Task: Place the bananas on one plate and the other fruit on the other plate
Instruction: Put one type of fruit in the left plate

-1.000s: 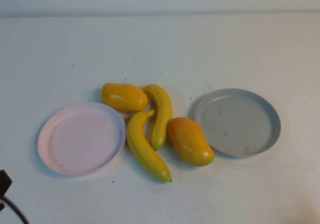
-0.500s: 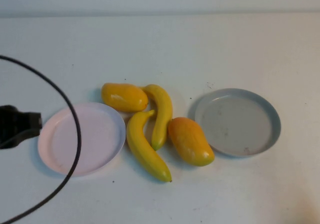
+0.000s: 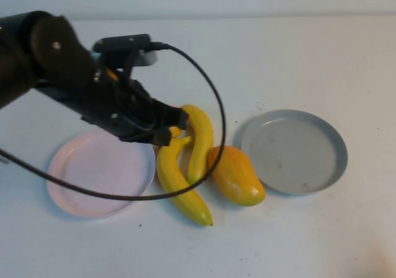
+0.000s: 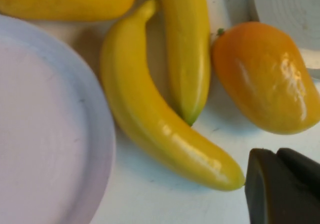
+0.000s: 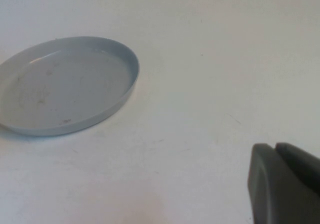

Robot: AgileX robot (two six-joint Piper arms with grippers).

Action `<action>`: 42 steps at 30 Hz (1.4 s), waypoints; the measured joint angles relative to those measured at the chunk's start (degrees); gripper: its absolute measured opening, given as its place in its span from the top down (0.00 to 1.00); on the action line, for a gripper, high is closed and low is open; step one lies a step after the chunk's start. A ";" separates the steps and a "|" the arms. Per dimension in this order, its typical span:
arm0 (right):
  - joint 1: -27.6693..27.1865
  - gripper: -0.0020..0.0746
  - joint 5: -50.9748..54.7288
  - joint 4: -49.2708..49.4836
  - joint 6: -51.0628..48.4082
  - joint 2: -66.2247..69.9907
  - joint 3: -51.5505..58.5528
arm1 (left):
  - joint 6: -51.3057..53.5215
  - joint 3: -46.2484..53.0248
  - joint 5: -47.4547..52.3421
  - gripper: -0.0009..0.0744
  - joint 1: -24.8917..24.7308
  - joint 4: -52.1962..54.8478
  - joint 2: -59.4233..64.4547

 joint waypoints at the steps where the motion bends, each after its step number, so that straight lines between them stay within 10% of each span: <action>1: 0.00 1.00 0.00 0.00 0.00 0.00 0.00 | -0.47 -1.33 -0.01 0.99 -1.09 0.00 1.53; 16: 0.00 1.00 0.00 0.00 0.00 0.00 0.00 | -7.92 -27.22 13.11 0.92 -18.51 10.12 21.64; 26: 0.00 1.00 0.00 0.00 0.00 0.00 0.00 | -18.04 -29.91 14.63 0.13 -18.88 12.89 25.38; 42: 0.00 1.00 0.00 0.00 0.00 0.00 0.00 | -25.29 -29.91 13.44 0.10 -18.78 16.68 30.80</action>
